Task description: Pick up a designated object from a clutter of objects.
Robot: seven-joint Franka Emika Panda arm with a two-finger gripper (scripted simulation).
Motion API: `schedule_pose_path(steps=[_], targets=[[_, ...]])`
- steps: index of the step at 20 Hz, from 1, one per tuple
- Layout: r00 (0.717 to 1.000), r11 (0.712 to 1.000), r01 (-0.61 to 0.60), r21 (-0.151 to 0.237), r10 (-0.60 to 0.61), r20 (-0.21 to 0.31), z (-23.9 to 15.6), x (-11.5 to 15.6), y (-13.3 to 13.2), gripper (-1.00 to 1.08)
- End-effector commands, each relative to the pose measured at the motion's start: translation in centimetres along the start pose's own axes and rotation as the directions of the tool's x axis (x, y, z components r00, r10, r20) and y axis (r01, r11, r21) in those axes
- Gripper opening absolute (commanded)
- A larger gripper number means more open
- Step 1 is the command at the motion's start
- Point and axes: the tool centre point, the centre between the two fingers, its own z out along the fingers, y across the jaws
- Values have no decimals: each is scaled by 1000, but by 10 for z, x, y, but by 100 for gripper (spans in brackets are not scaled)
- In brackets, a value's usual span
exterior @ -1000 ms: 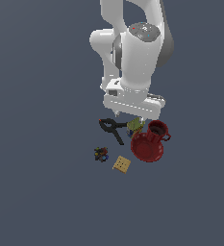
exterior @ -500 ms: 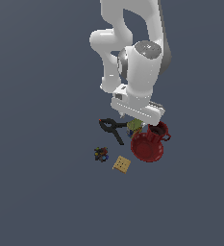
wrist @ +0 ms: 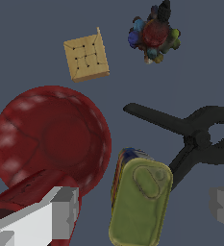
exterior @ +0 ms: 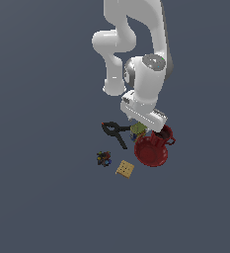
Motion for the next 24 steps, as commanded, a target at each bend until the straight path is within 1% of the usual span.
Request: schedule_pose_path(steps=[1,6,12,18,24], targets=[[999,999,-50,0,50,1,9,-9,2,100],[991,991,-131,0,131,5,24,-25,6,100],[981,981,-196,-1,196,8,36,-37,10,100],[974,974,-225,-1,225,9,41,-43,12,100],[975,975,-223,2,223,8,42,-43,11,100]])
